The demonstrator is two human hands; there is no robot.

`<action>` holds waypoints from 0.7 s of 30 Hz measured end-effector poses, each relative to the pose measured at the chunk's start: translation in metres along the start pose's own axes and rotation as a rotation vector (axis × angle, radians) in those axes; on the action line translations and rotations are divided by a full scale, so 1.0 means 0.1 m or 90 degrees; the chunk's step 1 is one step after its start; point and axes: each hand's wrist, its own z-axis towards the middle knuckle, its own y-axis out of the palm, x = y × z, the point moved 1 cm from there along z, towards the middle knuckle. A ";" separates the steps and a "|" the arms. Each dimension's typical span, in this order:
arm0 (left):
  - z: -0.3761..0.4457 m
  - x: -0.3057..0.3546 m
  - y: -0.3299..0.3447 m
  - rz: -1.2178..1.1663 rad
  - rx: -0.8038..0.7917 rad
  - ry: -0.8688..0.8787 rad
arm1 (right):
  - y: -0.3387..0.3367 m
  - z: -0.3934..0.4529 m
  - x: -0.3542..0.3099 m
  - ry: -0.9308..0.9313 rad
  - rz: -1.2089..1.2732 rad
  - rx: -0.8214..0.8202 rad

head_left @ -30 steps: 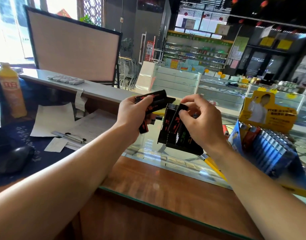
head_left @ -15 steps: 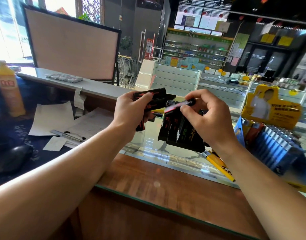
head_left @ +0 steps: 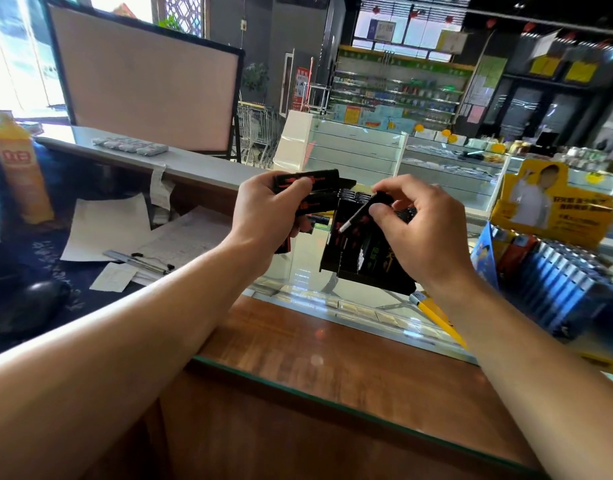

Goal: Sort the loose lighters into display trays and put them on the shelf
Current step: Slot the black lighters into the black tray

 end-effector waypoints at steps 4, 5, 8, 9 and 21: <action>0.01 0.00 -0.01 0.000 0.000 0.003 | 0.11 -0.03 -0.03 -0.061 -0.106 0.015; 0.01 -0.01 -0.01 -0.003 0.000 0.003 | 0.14 -0.03 -0.04 -0.073 -0.131 0.024; 0.01 -0.01 -0.01 -0.006 0.000 0.005 | 0.20 -0.06 -0.06 -0.106 -0.201 0.055; 0.01 -0.02 -0.01 -0.005 -0.001 0.006 | 0.21 -0.06 -0.06 -0.114 -0.224 0.065; -0.02 -0.03 0.01 -0.018 -0.058 0.011 | 0.22 -0.10 0.05 -0.064 -0.236 0.005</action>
